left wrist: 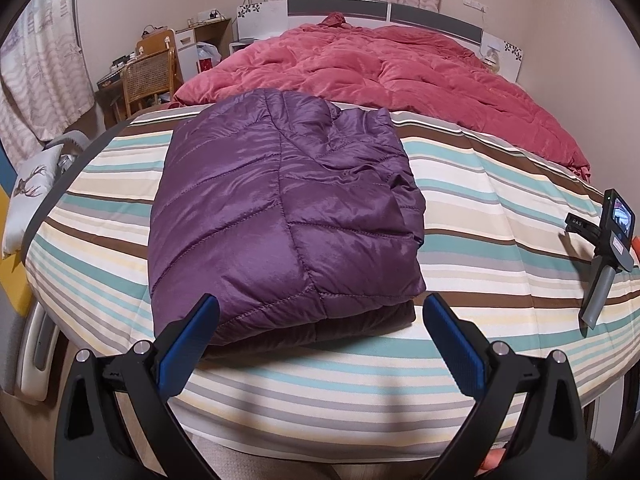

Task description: Fold large clothes

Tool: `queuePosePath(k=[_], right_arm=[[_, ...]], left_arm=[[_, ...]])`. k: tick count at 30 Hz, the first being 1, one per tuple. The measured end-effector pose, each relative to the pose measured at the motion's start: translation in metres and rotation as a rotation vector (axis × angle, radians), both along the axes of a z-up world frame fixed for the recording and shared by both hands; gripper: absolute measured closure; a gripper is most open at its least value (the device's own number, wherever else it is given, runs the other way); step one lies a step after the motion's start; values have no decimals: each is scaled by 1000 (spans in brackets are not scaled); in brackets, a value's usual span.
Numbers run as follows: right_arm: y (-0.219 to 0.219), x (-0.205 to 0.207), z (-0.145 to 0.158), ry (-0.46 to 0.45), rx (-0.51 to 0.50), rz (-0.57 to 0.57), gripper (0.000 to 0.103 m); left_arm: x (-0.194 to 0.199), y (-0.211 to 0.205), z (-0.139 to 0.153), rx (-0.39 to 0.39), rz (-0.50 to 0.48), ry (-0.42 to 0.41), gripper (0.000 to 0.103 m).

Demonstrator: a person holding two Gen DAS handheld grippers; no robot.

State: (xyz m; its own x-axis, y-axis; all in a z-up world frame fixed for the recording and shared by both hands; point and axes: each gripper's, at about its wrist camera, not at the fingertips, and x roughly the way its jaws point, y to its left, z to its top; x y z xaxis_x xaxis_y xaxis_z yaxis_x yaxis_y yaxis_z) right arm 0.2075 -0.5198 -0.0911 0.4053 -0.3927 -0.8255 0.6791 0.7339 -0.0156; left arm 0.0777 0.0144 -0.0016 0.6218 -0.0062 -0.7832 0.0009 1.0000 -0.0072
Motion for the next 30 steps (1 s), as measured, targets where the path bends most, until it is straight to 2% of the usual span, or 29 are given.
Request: queuePosePath(k=[20, 24, 26, 28, 30], right_arm=[[0, 0, 0, 0, 0, 0, 3], [0, 0, 0, 0, 0, 0, 3], [0, 0, 0, 0, 0, 0, 3], [0, 0, 0, 0, 0, 0, 3], [0, 0, 0, 0, 0, 0, 3]], left_arm=[[-3, -4, -1, -6, -19, 1, 2], [-7, -13, 2, 41, -18, -49, 3], [-8, -20, 2, 82, -26, -57, 10], [-7, -23, -1, 50, -36, -27, 9], [-8, -29, -2, 59, -40, -14, 6]])
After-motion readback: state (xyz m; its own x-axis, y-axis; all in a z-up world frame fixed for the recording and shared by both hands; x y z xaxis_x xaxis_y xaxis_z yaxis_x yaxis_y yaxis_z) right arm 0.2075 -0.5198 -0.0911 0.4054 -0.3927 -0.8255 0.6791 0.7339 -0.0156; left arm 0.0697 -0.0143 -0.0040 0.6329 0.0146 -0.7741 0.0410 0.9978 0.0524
